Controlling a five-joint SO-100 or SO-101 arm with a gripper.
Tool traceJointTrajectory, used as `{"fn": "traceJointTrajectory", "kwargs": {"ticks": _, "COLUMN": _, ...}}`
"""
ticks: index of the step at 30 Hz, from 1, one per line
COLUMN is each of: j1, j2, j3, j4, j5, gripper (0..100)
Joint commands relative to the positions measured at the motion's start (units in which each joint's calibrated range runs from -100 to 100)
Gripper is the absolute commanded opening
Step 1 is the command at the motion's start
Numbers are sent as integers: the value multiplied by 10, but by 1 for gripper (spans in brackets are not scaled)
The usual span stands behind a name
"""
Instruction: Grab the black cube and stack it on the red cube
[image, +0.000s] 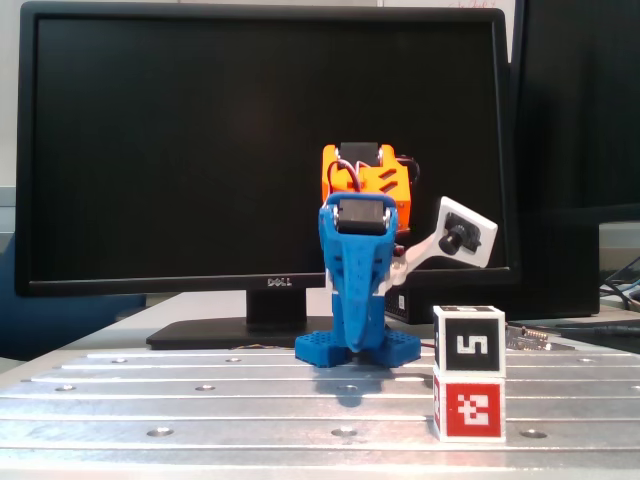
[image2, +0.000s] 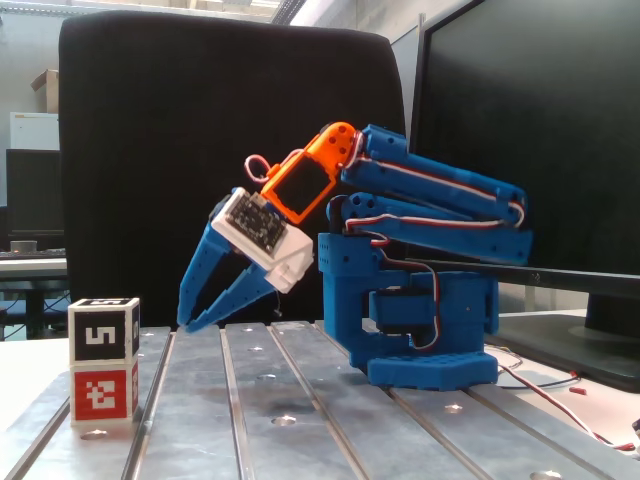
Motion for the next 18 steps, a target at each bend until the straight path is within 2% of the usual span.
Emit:
{"fn": "traceJointTrajectory", "kwargs": {"ticks": 1, "j1": 3, "j2": -14, "j3": 3, "j4": 5, "j5": -2, "gripper": 1}}
{"fn": "traceJointTrajectory", "kwargs": {"ticks": 13, "j1": 3, "j2": -5, "j3": 42, "j4": 9, "j5": -2, "gripper": 1}}
{"fn": "traceJointTrajectory", "kwargs": {"ticks": 18, "j1": 4, "j2": -6, "j3": 42, "j4": 24, "j5": -39, "gripper": 1}}
